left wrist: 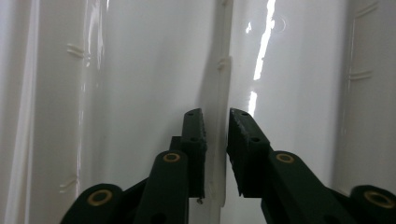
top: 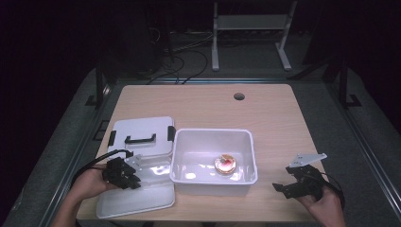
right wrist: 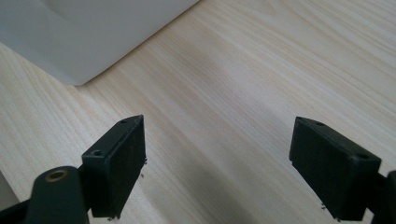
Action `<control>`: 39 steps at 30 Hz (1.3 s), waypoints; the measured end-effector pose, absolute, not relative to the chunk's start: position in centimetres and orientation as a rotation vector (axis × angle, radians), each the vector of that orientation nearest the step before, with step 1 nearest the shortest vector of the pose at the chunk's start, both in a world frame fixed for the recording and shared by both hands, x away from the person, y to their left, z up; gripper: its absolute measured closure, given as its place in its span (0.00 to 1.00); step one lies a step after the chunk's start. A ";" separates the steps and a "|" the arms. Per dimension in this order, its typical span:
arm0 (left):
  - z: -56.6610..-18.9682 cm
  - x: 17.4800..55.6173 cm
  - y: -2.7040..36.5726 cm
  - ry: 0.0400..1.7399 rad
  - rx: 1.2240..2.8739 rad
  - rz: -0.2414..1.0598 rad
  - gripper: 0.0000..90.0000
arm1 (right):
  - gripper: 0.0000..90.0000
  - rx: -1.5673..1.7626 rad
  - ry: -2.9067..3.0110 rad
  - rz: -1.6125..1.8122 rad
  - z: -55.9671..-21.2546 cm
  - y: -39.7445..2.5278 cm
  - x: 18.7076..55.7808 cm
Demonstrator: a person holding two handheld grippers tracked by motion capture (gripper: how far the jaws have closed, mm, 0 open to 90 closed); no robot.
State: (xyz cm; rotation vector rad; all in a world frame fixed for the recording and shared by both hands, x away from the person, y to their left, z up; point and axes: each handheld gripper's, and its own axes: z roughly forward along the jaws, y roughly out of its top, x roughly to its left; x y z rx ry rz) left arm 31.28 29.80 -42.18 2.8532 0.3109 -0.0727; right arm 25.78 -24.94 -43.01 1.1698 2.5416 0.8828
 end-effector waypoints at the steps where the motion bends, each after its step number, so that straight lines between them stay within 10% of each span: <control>1: -42.3 31.4 29.7 0.321 2.867 -0.090 0.88 | 0.20 1.162 2.549 0.878 -43.1 -24.9 25.8; 39: -31.8 33.4 33.0 0.364 2.818 0.006 0.99 | 0.19 1.181 2.553 0.853 -43.6 -24.8 25.9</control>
